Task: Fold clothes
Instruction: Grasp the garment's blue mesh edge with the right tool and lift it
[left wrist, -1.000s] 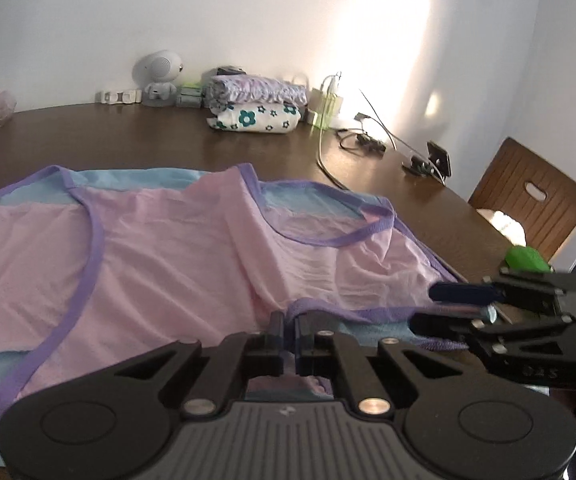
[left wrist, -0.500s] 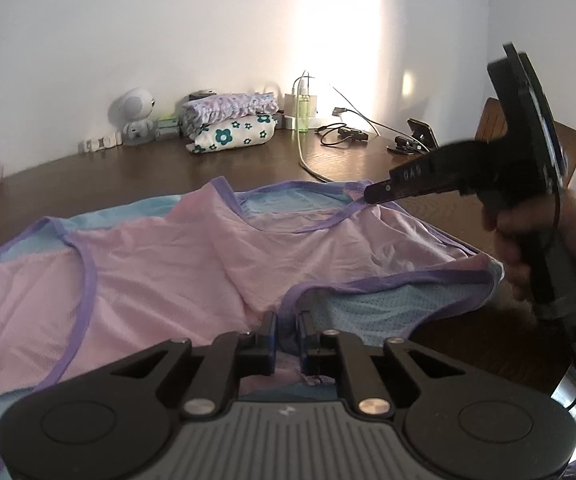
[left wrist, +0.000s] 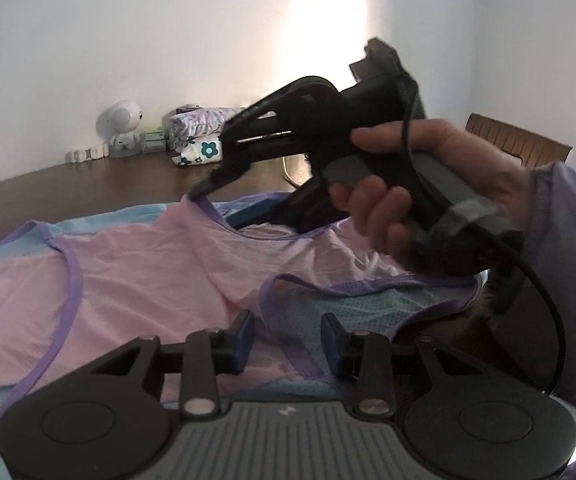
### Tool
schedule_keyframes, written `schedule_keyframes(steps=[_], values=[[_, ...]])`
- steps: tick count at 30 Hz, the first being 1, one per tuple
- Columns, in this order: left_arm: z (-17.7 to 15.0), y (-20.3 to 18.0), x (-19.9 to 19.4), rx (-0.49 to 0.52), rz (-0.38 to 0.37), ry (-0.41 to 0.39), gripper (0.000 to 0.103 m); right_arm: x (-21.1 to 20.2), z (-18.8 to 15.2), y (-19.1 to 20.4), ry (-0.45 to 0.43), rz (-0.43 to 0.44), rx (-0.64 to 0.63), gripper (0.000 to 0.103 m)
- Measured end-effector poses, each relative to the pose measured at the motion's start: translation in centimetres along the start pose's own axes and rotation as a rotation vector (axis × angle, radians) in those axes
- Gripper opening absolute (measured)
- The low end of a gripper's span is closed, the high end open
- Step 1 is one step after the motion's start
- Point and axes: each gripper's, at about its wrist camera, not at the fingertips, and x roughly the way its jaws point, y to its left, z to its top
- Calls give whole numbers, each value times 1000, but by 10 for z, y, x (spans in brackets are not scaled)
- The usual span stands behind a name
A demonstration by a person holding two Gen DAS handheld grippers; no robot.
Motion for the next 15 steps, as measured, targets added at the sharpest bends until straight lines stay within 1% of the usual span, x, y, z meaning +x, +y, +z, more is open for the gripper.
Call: schedule_keyframes(steps=[2,3,4,5,6,7,9,10,11,12,13,14,15], values=[[0,0,0,2,-1,-1,35,7,-2,-3,-15,35,61,39],[0,-1,0,6,1,-1,35,7,-2,-6,-43,83,99,39],[0,-2,0,11,5,-1,35,7,0,-9,-71,124,116,32],[0,-3,0,15,6,-1,35,7,1,-11,-99,160,130,22],[-1,-3,0,15,5,0,35,6,1,-11,-124,148,118,4],[-1,-2,0,13,4,0,35,5,4,-8,-172,120,77,3],[-1,-2,0,6,1,-2,35,-3,2,3,-267,84,-42,3],[-1,-1,-1,0,-3,-4,36,-6,1,12,-286,4,-104,5],[0,1,-2,-10,-11,-1,36,-7,0,17,-275,-73,-131,7],[2,6,-5,-33,-27,9,36,-6,-1,23,-239,-143,-153,10],[6,13,-11,-65,-47,22,36,-8,-1,27,-201,-186,-179,13],[9,22,-20,-105,-78,4,37,-8,-5,32,-180,-207,-223,15],[13,34,-30,-145,-88,-38,43,-6,-8,37,-170,-225,-271,24]])
